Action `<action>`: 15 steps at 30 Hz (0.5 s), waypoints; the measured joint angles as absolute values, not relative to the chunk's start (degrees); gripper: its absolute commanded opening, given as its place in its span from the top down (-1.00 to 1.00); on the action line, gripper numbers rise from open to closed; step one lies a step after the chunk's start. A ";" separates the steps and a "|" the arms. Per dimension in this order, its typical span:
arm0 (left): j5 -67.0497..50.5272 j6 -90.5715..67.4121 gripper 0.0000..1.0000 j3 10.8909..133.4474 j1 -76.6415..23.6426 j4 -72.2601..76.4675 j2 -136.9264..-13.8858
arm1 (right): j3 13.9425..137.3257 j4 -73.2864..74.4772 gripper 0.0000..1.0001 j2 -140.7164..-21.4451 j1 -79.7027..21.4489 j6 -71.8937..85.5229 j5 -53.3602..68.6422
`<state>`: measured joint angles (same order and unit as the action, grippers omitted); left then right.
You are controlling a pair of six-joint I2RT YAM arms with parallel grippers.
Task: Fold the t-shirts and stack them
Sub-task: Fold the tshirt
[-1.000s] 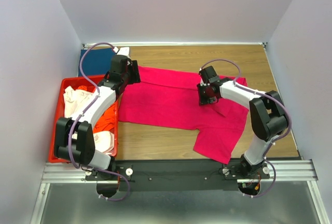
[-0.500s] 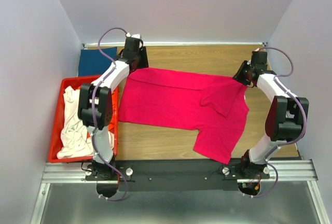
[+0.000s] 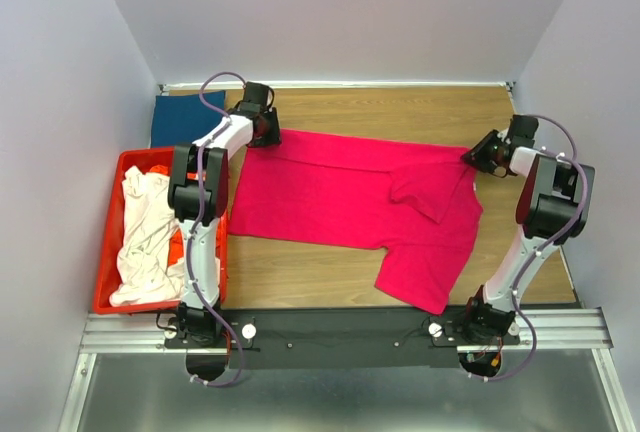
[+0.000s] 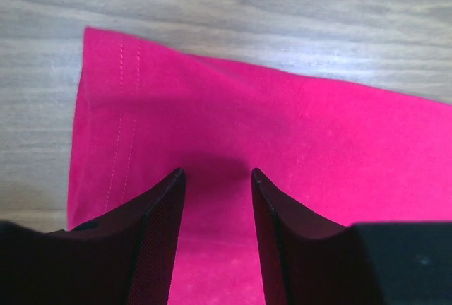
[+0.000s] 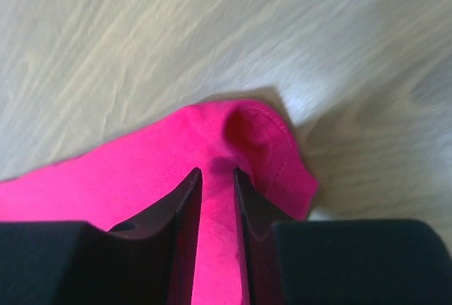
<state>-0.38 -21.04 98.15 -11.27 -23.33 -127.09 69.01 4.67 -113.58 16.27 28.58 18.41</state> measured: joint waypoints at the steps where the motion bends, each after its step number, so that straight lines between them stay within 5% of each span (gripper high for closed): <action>1: -0.82 -21.15 -0.02 98.21 -11.09 -23.29 -127.28 | 69.28 4.27 0.36 -113.93 16.67 28.60 18.83; 15: -3.03 -21.71 -0.01 99.85 -10.07 -23.44 -128.29 | 75.88 3.20 0.33 -119.22 17.98 26.85 20.82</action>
<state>-3.03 -21.71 99.85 -10.07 -23.44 -128.29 75.88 3.20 -119.22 17.98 26.85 20.82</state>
